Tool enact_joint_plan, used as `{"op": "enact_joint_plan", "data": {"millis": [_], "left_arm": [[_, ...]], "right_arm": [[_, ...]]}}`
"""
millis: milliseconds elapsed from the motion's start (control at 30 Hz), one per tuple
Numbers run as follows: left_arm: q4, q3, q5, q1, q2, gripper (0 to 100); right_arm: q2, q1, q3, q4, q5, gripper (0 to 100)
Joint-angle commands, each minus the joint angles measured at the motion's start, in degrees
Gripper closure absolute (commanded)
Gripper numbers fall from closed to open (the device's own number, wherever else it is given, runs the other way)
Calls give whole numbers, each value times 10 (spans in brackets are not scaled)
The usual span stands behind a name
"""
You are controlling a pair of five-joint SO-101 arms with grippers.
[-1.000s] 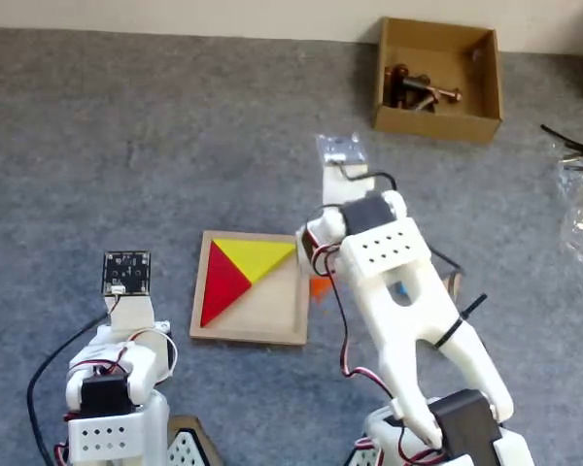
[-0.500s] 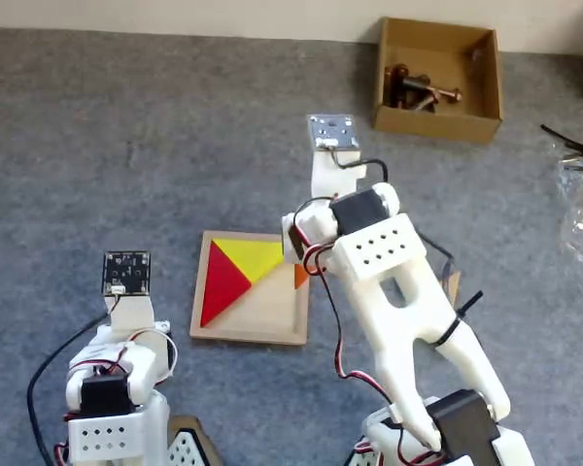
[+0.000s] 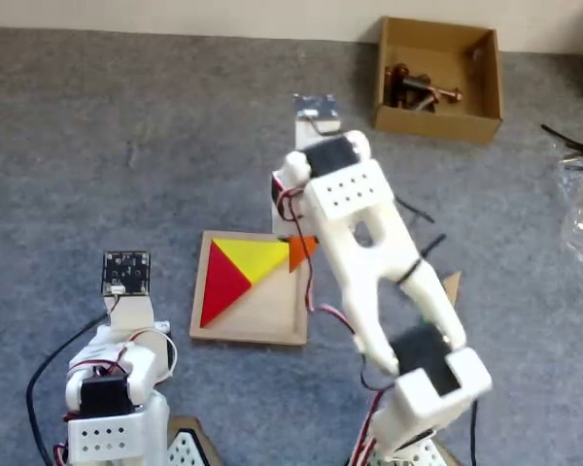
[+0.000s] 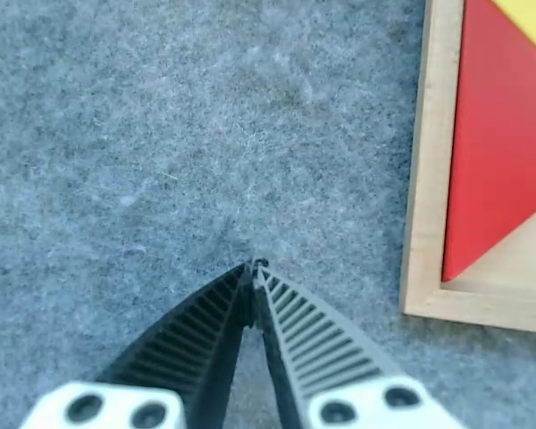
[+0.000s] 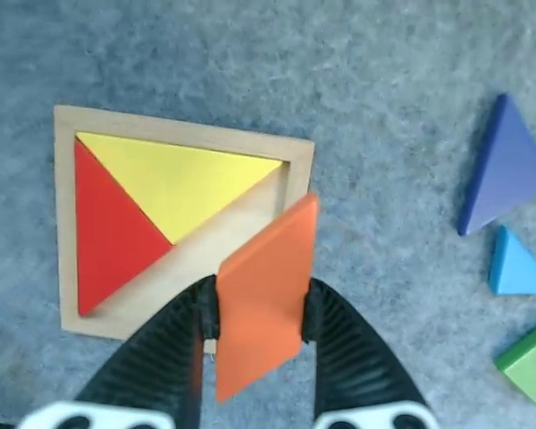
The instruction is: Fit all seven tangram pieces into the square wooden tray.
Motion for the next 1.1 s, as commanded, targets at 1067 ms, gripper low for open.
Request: {"op": "enact_joint_plan", "data": {"millis": [1067], "left_arm": [[4,12,1,-5,4,995]], "right_arm": [[7,-55,156,-145,-117,988]]}}
